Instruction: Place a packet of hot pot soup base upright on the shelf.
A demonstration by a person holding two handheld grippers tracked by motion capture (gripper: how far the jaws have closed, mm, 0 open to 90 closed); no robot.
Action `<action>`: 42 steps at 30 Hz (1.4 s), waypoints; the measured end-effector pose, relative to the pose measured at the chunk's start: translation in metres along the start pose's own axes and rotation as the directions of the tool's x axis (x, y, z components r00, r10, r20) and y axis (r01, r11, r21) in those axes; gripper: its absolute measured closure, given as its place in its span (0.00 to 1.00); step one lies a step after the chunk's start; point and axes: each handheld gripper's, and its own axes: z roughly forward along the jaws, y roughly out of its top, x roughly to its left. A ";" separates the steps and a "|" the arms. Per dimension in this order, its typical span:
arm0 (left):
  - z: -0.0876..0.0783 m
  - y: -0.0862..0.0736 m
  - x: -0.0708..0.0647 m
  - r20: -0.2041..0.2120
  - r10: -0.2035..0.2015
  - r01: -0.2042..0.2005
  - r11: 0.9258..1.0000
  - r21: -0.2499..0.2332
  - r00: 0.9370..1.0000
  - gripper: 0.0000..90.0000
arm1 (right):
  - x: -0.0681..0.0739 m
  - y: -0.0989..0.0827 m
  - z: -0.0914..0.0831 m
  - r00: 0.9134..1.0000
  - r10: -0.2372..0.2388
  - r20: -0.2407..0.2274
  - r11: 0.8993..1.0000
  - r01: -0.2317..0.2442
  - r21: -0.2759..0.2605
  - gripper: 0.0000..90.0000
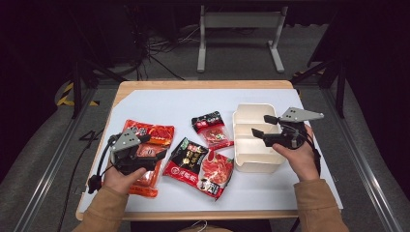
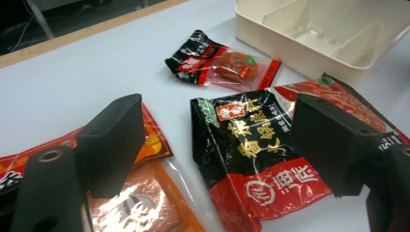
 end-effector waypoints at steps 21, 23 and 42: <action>0.025 -0.020 -0.007 -0.027 -0.061 0.063 0.995 0.078 0.998 0.37 | 0.002 0.000 0.003 1.000 -0.003 -0.010 1.000 0.003 0.008 0.33; 0.028 -0.022 -0.007 -0.026 -0.074 0.077 0.993 0.092 0.997 0.40 | 0.003 0.000 0.004 1.000 -0.006 -0.012 1.000 0.006 0.010 0.33; 0.058 -0.040 -0.007 0.022 -0.141 0.128 0.948 0.291 0.990 0.50 | 0.008 -0.001 0.012 0.999 -0.023 -0.027 0.999 0.024 0.034 0.31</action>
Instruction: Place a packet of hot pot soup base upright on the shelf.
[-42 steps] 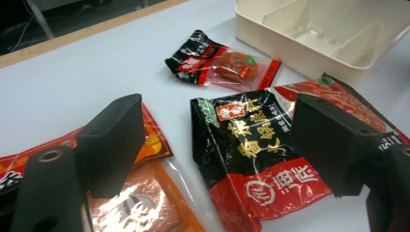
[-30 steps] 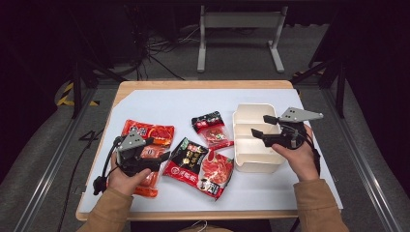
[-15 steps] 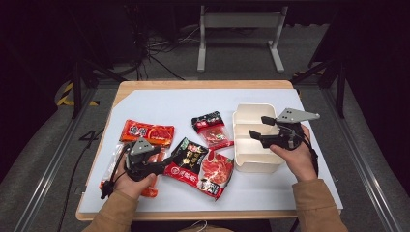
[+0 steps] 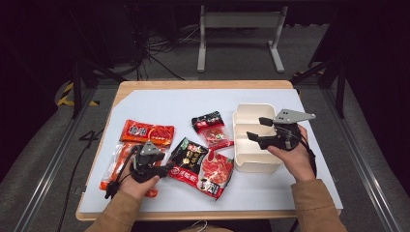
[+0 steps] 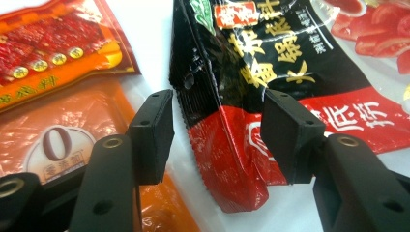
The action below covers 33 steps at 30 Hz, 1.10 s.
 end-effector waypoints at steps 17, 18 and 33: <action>0.013 -0.010 0.000 0.092 -0.072 0.073 0.997 -0.004 0.993 0.74 | 0.007 0.000 0.006 0.999 -0.040 0.003 0.999 0.040 0.027 0.31; 0.013 -0.010 0.000 0.089 -0.073 0.074 0.997 -0.001 0.993 0.76 | 0.007 0.000 0.006 0.999 -0.042 0.003 0.999 0.042 0.026 0.31; 0.003 -0.002 -0.005 0.081 -0.116 0.118 0.993 -0.028 0.990 0.94 | 0.009 0.001 0.005 0.999 -0.049 0.004 0.998 0.049 0.024 0.33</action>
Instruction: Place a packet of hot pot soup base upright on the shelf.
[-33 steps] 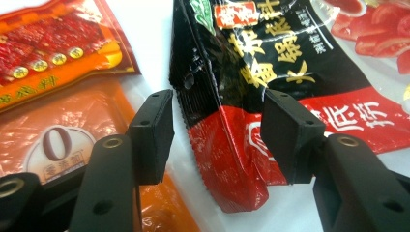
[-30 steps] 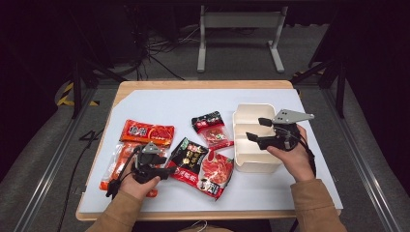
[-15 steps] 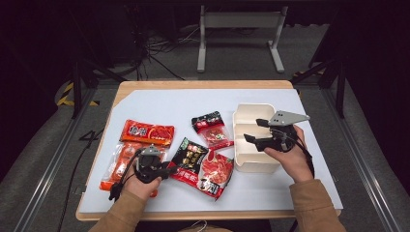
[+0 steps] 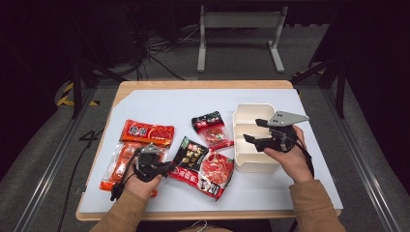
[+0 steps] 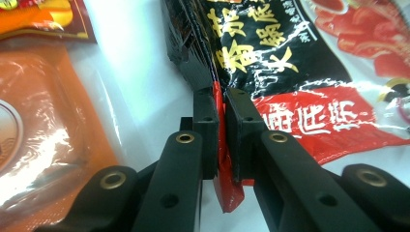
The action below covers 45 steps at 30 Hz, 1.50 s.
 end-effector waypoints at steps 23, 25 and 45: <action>-0.040 0.031 -0.022 -0.022 0.130 -0.131 0.972 -0.196 0.991 0.97 | 0.004 -0.003 -0.033 1.000 0.017 0.010 0.999 -0.017 -0.044 0.38; -0.043 0.033 -0.023 -0.023 0.149 -0.151 0.966 -0.210 0.989 0.97 | 0.005 -0.003 -0.036 1.000 0.020 0.008 0.998 -0.019 -0.052 0.39; -0.084 0.046 -0.053 0.014 0.286 -0.261 0.892 -0.369 0.958 0.97 | 0.019 0.010 -0.043 0.996 -0.002 -0.088 0.996 -0.005 -0.089 0.45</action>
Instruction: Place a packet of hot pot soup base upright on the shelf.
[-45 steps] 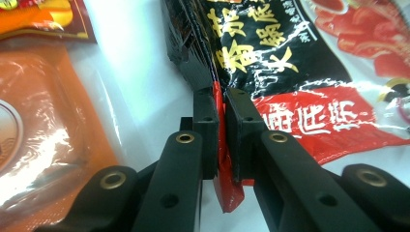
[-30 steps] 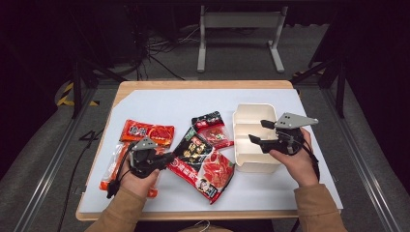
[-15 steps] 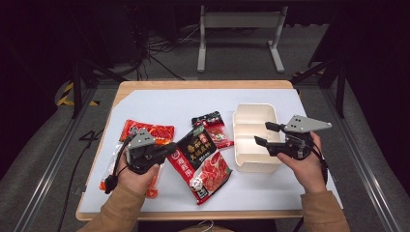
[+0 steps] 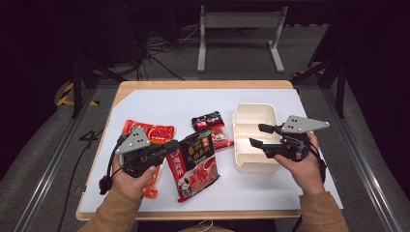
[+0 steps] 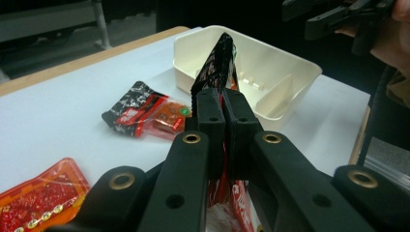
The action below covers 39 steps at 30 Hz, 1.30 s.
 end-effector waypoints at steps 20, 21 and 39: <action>-0.008 0.022 -0.015 0.038 0.081 -0.080 0.996 -0.038 0.996 1.00 | 0.035 0.027 0.026 0.977 -0.049 -0.207 0.999 0.043 -0.032 0.47; -0.008 0.022 -0.015 0.038 0.081 -0.080 0.996 -0.038 0.996 1.00 | 0.035 0.027 0.026 0.977 -0.049 -0.207 0.999 0.043 -0.032 0.47; -0.012 0.032 -0.030 0.092 0.136 -0.131 0.990 -0.059 0.986 1.00 | 0.043 0.038 0.074 0.941 -0.033 -0.337 0.999 0.028 -0.018 0.33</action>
